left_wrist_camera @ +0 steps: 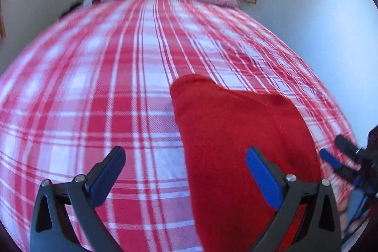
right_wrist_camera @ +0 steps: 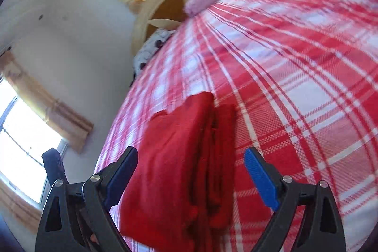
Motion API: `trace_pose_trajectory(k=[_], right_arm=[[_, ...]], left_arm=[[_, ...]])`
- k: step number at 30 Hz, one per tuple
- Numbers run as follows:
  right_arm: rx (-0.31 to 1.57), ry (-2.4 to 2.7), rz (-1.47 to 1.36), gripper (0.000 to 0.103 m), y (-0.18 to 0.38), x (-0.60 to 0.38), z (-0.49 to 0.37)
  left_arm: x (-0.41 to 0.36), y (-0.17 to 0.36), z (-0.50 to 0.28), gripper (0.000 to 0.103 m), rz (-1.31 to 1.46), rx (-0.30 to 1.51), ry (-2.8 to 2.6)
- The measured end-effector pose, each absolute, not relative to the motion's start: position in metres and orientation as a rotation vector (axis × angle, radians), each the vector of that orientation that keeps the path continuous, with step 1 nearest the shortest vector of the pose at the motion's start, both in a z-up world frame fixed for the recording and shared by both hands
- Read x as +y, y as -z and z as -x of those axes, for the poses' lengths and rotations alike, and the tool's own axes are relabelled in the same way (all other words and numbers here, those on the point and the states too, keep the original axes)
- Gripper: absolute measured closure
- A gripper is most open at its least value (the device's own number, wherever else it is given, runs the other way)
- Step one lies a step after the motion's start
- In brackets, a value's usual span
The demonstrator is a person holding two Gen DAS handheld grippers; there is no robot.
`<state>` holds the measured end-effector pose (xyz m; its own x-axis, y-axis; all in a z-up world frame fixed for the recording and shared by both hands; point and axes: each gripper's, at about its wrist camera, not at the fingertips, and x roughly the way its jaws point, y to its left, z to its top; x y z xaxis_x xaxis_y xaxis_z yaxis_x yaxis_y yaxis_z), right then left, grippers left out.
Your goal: Fold small clothes
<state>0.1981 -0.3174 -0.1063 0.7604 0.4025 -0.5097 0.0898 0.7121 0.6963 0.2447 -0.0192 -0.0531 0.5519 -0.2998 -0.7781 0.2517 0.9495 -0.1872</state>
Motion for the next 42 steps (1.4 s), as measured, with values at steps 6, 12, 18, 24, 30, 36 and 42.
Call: trace_pose_trajectory(k=[6,12,18,24,30,36,42], right_arm=[[0.783,-0.156,-0.706,0.011,0.126,-0.294,-0.221],[0.773,-0.124,-0.561,0.011,0.132,-0.275,-0.22],[0.805,-0.193,-0.515,0.044,0.134,-0.262,-0.227],[0.806,-0.179,-0.5,0.056,0.126,-0.257,-0.223],[0.729,-0.238,-0.42,0.06,0.089,-0.229,-0.212],[0.685,-0.353,-0.399,0.06,0.065,-0.184,-0.228],[0.674,-0.508,-0.397,0.06,0.06,-0.106,-0.27]], left_arm=[[-0.041,0.092,-0.255,0.0,0.093,1.056,0.357],[-0.029,0.103,-0.258,0.0,0.231,1.096,0.39],[-0.04,0.099,-0.253,0.028,0.235,1.076,0.485],[-0.04,0.085,-0.243,0.064,0.227,1.013,0.48],[-0.03,0.051,-0.232,0.068,0.101,0.905,0.418],[0.021,0.023,-0.236,0.068,0.07,0.828,0.303],[0.09,0.016,-0.257,0.068,0.021,0.79,0.114]])
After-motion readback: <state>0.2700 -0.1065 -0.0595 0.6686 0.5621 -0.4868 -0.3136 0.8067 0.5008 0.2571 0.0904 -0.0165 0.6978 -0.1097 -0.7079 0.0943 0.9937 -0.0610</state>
